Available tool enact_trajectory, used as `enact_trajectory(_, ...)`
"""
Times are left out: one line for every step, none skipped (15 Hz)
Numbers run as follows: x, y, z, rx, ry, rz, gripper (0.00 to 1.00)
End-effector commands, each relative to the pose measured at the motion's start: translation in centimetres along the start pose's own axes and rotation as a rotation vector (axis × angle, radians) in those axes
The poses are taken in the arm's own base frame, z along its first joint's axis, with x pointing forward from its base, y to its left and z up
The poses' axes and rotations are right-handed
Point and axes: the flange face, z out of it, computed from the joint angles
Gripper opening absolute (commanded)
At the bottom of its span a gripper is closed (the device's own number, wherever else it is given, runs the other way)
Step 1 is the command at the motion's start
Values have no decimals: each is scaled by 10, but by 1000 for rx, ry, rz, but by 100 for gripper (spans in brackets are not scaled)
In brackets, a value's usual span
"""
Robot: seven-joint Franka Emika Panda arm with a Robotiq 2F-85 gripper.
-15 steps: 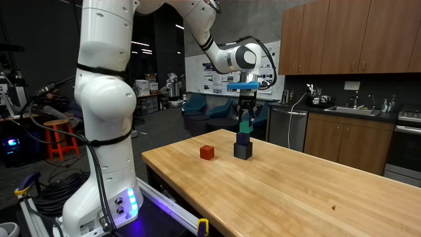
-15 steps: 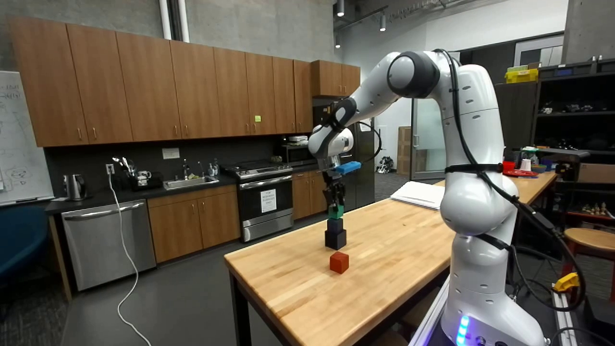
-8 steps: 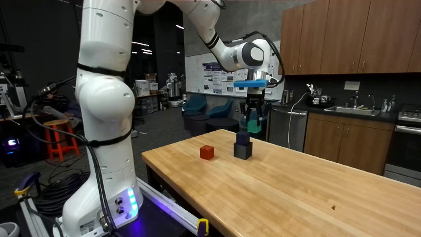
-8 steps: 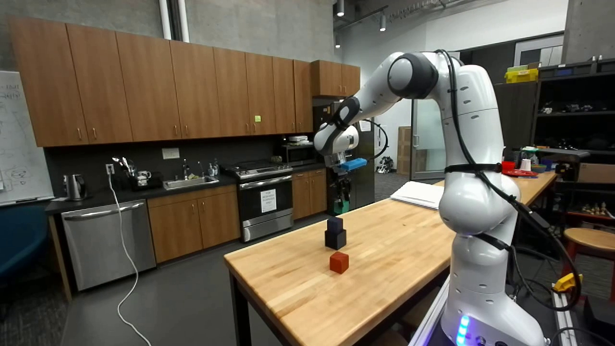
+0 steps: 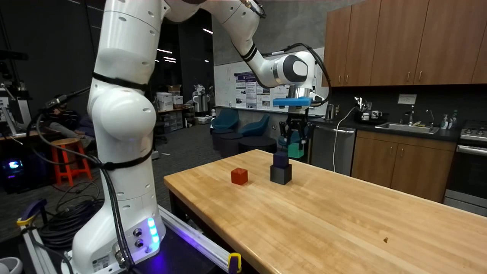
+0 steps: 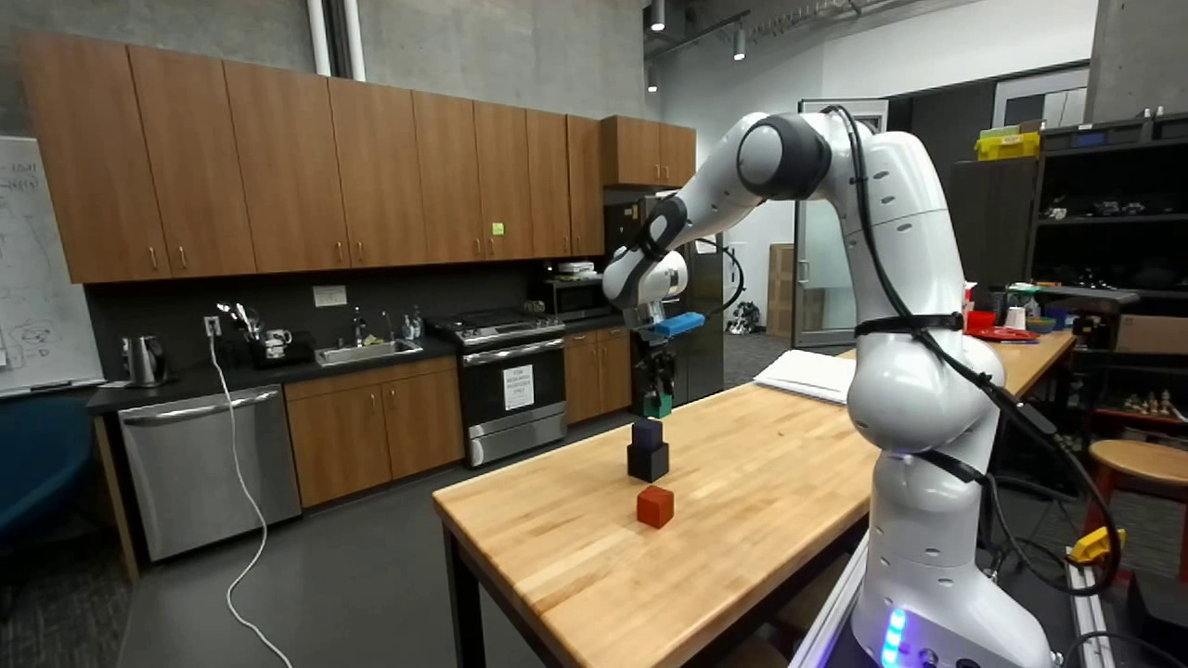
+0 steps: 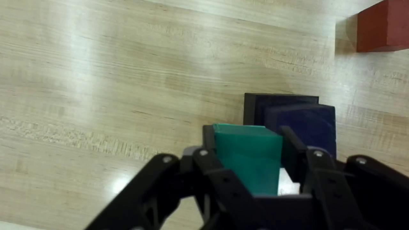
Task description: Use the green block to knock off the purple block, then put the green block on the black block
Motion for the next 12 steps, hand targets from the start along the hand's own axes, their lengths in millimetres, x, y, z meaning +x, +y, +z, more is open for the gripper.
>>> enact_trajectory(9, -7, 1, 8, -16, -5, 26)
enact_trajectory(9, -11, 3, 7, -20, -14, 26)
enact_trajectory(9, -16, 5, 8, -24, -26, 26)
enact_trajectory(9, -21, 6, 19, -26, -37, 26)
enact_trajectory(8, -26, 6, 17, -27, -50, 26)
enact_trajectory(6, -33, 5, 17, -26, -65, 26)
enact_trajectory(6, -38, 5, 14, -28, -76, 26)
enact_trajectory(5, -45, 6, 11, -29, -87, 26)
enact_trajectory(4, -51, 9, 11, -36, -97, 26)
enact_trajectory(4, -57, 12, 15, -42, -106, 26)
enact_trajectory(2, -63, 15, 18, -50, -117, 26)
enact_trajectory(0, -69, 19, 15, -56, -126, 26)
